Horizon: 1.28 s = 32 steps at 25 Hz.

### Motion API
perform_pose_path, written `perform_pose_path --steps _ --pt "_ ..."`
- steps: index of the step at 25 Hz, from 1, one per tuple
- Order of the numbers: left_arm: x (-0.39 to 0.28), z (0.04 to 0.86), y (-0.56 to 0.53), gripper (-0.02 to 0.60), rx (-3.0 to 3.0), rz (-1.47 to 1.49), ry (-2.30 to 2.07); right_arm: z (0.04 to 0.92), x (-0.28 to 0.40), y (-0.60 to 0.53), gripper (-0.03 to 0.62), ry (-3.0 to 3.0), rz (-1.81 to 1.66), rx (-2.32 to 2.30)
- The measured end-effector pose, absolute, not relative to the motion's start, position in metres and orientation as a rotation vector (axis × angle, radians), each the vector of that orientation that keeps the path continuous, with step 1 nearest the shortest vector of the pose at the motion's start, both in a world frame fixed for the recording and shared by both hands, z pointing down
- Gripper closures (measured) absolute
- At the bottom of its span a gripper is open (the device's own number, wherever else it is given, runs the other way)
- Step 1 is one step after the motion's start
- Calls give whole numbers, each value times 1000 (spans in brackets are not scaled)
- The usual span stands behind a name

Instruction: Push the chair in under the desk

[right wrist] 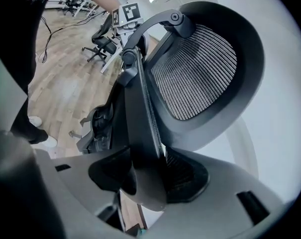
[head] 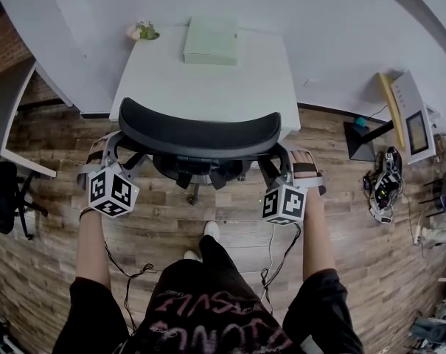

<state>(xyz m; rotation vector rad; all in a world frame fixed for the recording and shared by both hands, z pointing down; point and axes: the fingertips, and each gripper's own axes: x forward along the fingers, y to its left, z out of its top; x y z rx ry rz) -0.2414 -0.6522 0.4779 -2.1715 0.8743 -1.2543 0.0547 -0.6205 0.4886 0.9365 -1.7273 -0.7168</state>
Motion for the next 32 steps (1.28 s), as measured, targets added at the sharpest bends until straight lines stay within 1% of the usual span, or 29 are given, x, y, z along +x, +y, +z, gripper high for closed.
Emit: perform_pose_path --steps 4,7,8,17,20,22,27,31,32 --pt "-241 475 -650 330 -2165 -1252 903 488 55 -620 376 -1713 -711 949" --pt "-242 466 -644 327 -2192 -1197 941 484 57 -619 373 -1706 -706 977" --pt "-243 463 -641 327 -2197 -1183 953 482 57 -618 363 -1712 -705 993" --pt "-255 442 -617 327 -2256 -1057 1102 457 63 -590 364 -1810 -645 1186" --pt "-257 435 -608 327 -2297 -989 1177 446 64 -581 370 -1846 -600 1276" --pt "-257 431 -602 330 -2319 -951 1215 439 64 -574 388 -1875 -565 1343" --pt "-255 421 -590 373 -2361 -839 1312 429 59 -558 434 -1932 -499 1453" --pt "-256 412 -580 448 -2372 -732 1416 422 54 -544 488 -1963 -455 1526" --pt "-256 411 -577 451 -2374 -718 1428 421 52 -540 496 -1972 -442 1542"
